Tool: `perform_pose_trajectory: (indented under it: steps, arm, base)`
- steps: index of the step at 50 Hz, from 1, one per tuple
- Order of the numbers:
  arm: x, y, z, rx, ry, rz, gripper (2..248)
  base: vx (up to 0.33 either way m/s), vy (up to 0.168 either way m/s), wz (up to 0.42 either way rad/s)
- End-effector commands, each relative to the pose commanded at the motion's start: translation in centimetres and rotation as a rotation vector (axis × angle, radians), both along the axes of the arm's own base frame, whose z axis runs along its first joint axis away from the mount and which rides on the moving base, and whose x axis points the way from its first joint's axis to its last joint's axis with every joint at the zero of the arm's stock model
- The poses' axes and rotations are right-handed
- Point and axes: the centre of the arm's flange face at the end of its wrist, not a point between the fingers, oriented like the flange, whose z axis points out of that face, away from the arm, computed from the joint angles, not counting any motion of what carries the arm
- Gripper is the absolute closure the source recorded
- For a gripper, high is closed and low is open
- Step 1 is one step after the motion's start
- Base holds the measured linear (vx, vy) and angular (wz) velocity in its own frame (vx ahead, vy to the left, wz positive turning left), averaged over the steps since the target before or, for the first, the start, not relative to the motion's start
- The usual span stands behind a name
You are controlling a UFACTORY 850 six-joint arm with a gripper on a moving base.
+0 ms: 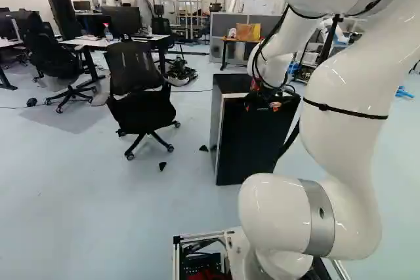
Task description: Grab a drink from the fridge
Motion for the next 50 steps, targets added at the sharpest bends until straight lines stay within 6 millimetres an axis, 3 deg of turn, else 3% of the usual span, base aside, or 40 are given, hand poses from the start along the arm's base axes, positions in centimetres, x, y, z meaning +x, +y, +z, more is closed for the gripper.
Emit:
perform_pose_trajectory:
  steps: [31, 50]
  arm:
    - [-3.7, 2.0, 1.5, -0.082, -0.260, 0.063, 3]
    - [-3.2, 2.8, 2.9, -0.135, -0.452, 0.115, 3]
  base:
    - [0.000, 0.000, 0.000]
    - [0.000, 0.000, 0.000]
